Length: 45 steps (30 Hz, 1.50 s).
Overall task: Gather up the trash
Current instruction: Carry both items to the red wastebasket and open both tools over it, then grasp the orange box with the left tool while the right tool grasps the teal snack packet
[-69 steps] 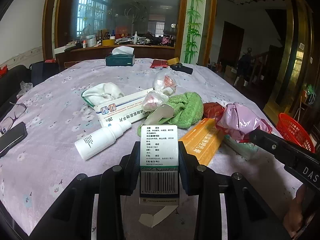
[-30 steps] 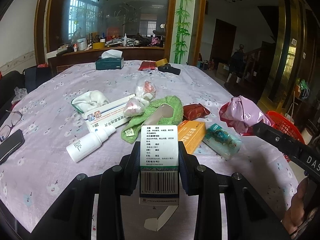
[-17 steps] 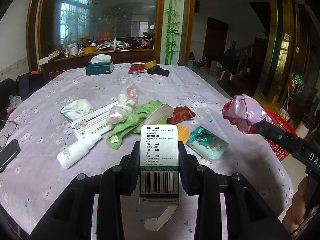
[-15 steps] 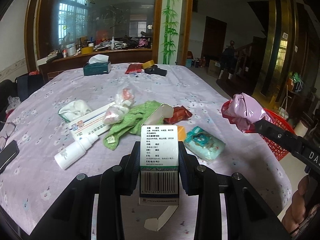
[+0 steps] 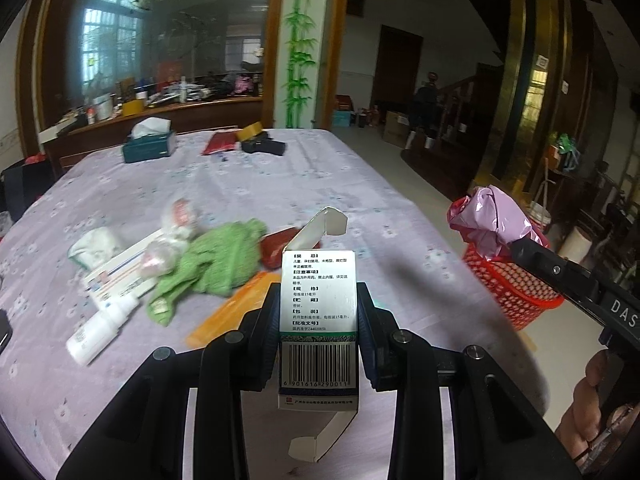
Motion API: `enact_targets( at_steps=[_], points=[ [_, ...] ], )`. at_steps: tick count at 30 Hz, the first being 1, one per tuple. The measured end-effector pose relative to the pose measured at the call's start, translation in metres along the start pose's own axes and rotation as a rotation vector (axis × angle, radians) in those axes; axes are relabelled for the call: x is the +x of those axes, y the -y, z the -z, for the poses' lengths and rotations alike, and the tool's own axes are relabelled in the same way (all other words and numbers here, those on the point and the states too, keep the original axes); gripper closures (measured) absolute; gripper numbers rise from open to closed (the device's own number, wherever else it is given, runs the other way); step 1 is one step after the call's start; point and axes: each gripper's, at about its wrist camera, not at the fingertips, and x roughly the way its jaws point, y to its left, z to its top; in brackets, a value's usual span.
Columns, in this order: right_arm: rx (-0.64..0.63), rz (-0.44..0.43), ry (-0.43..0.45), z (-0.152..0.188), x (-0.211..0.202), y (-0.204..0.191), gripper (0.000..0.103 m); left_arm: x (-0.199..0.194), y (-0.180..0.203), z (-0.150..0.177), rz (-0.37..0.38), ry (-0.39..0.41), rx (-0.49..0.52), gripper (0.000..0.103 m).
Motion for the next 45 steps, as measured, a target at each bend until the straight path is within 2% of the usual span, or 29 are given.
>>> enact_targets(
  at_steps=[5,11,16,22,24,25,27,31,35,38,41,45],
  points=[
    [0.051,0.059,0.057,-0.014,-0.021,0.030,0.079,0.005,0.032,-0.018,0.066,-0.002,0.051,0.070],
    [0.137,0.181,0.122,-0.033,-0.042,0.081,0.079,0.019,0.085,-0.040,0.215,-0.032,0.098,0.070],
    [0.200,0.270,0.125,-0.043,-0.047,0.121,0.079,0.045,0.141,-0.054,0.329,-0.082,0.136,0.070],
    [0.252,0.349,0.090,-0.047,-0.039,0.158,0.078,0.084,0.192,-0.068,0.408,-0.107,0.137,0.069],
    [0.263,0.372,0.069,-0.049,-0.036,0.171,0.073,0.099,0.205,-0.069,0.432,-0.118,0.148,0.051],
    [0.268,0.388,0.048,-0.050,-0.033,0.177,0.071,0.103,0.207,-0.069,0.418,-0.123,0.150,0.037],
    [0.285,0.398,0.034,-0.049,-0.031,0.187,0.062,0.108,0.205,-0.068,0.406,-0.127,0.133,0.036],
    [0.286,0.422,0.054,-0.046,-0.044,0.191,0.061,0.101,0.189,-0.063,0.404,-0.133,0.116,0.036],
    [0.287,0.401,0.063,-0.045,-0.051,0.186,0.061,0.090,0.163,-0.058,0.376,-0.145,0.083,0.036],
    [0.260,0.357,0.052,-0.045,-0.049,0.168,0.060,0.075,0.141,-0.048,0.329,-0.139,0.081,0.036],
    [0.210,0.318,0.037,-0.043,-0.042,0.142,0.050,0.059,0.116,-0.040,0.289,-0.126,0.085,0.035],
    [0.132,0.267,-0.003,-0.039,-0.024,0.105,0.050,0.041,0.076,-0.030,0.249,-0.125,0.060,0.034]
  ],
)
